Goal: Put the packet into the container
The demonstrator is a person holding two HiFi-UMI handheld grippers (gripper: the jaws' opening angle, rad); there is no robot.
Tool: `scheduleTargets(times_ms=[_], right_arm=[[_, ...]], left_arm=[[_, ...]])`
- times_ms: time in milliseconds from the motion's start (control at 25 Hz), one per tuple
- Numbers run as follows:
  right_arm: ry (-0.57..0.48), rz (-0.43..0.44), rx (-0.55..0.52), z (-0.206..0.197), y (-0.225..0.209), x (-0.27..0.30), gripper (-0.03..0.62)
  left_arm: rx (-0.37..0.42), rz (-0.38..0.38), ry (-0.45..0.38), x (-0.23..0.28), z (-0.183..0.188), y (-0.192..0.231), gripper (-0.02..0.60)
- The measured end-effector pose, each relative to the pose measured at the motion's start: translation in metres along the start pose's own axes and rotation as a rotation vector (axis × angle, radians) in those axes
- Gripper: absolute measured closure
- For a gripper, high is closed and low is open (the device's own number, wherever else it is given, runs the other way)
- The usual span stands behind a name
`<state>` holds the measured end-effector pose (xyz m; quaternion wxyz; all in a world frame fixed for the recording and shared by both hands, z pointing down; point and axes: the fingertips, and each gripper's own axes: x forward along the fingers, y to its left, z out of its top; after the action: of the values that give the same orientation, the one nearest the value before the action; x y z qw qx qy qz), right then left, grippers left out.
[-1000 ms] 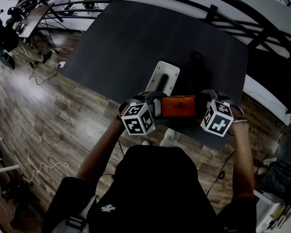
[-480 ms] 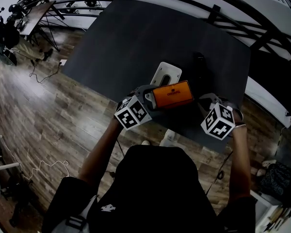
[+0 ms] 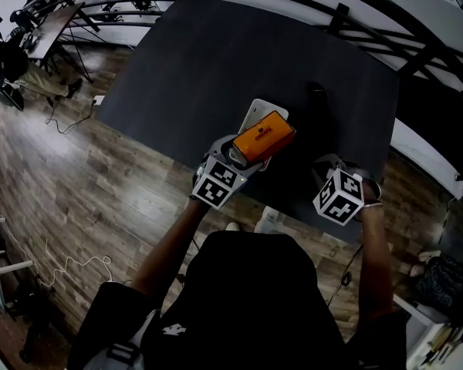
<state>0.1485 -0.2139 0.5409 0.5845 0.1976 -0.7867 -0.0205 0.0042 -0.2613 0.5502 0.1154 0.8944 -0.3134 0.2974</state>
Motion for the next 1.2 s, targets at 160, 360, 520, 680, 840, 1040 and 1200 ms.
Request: scheduleTargets(times_ms=[160, 360, 520, 680, 840, 1040, 1200], right_arm=[[-0.026, -0.015, 0.030, 0.004, 0.001, 0.003, 0.591], [-0.059, -0.041, 0.084, 0.006, 0.004, 0.002, 0.591], [-0.053, -0.025, 0.104, 0.000, 0.015, 0.001, 0.591], [-0.045, -0.002, 0.125, -0.009, 0.023, 0.001, 0.591], [-0.036, 0.029, 0.135, -0.013, 0.032, 0.002, 0.591], [-0.034, 0.061, 0.142, -0.016, 0.041, 0.005, 0.591], [-0.021, 0.083, 0.150, -0.023, 0.045, 0.005, 0.591]], left_arm=[[-0.028, 0.082, 0.020, 0.005, -0.006, 0.006, 0.204], [-0.145, 0.186, 0.018, 0.018, -0.012, 0.014, 0.204], [-0.175, 0.242, 0.037, 0.026, -0.015, 0.012, 0.204], [-0.191, 0.312, 0.043, 0.031, -0.017, 0.017, 0.204], [-0.205, 0.330, 0.069, 0.041, -0.024, 0.019, 0.204], [-0.222, 0.341, 0.084, 0.053, -0.034, 0.018, 0.204], [-0.225, 0.349, 0.096, 0.060, -0.041, 0.017, 0.204]])
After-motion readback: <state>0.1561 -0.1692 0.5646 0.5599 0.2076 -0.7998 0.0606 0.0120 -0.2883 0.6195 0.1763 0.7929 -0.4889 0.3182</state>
